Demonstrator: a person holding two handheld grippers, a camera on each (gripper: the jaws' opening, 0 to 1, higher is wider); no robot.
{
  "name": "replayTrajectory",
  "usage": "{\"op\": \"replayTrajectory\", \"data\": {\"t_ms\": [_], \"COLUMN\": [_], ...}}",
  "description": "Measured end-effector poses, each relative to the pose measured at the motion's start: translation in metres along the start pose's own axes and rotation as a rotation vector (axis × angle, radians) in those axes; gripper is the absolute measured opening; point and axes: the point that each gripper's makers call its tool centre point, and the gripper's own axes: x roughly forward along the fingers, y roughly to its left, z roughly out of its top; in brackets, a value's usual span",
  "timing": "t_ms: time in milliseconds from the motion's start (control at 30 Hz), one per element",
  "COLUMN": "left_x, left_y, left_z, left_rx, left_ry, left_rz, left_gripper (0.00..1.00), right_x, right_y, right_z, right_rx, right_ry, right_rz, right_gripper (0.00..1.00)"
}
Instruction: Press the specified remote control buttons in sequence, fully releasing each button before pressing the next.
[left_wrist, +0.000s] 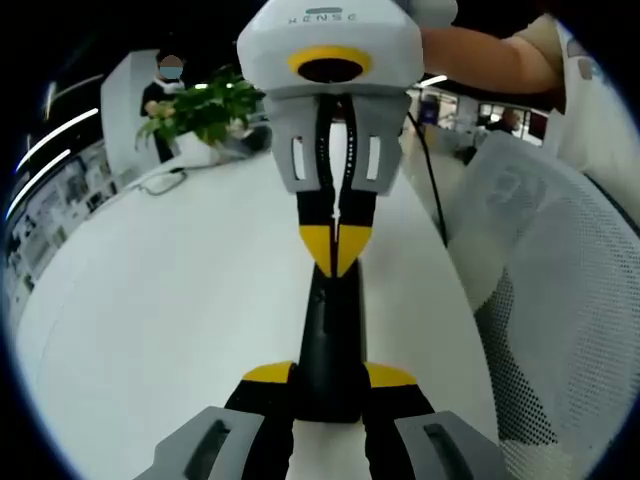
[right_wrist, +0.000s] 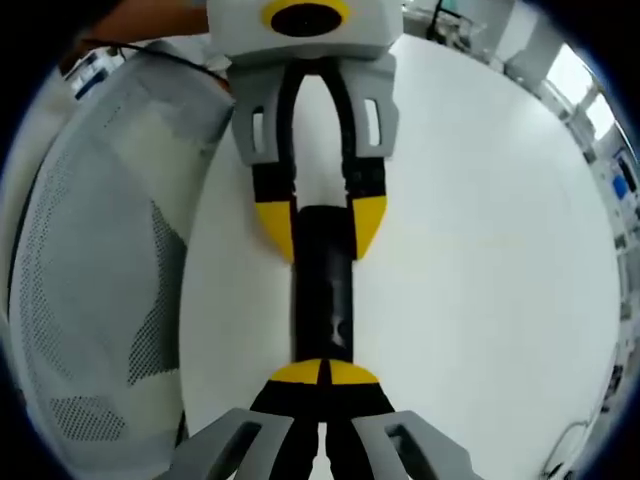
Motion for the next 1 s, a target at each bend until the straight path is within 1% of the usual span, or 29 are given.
{"op": "replayTrajectory", "data": {"t_ms": [333,467,800,1000], "left_x": [-0.0009,-0.0014,-0.0014,-0.0009], "left_y": [-0.0013,-0.0022,-0.0021,-0.0016], "left_z": [0.0009,0.0015,0.0013,0.0009], "left_rx": [0.001,0.0,-0.001,-0.001], "left_ry": [0.002,0.002,0.004,0.003], "left_rz": [0.001,0.001,0.002,0.002], "left_gripper": [0.24,0.24,0.24,0.24], "right_x": [-0.0008,-0.0011,-0.0018,-0.0074], "right_y": [0.0006,-0.0017,-0.0009,-0.0046], "right_z": [0.0,-0.0011,-0.0005,-0.0018], "right_rx": [0.003,0.032,0.025,0.028], "right_ry": [-0.025,-0.052,-0.064,-0.075], "right_rz": [-0.01,-0.008,-0.011,-0.026], "right_gripper": [0.0,0.0,0.0,0.0]}}
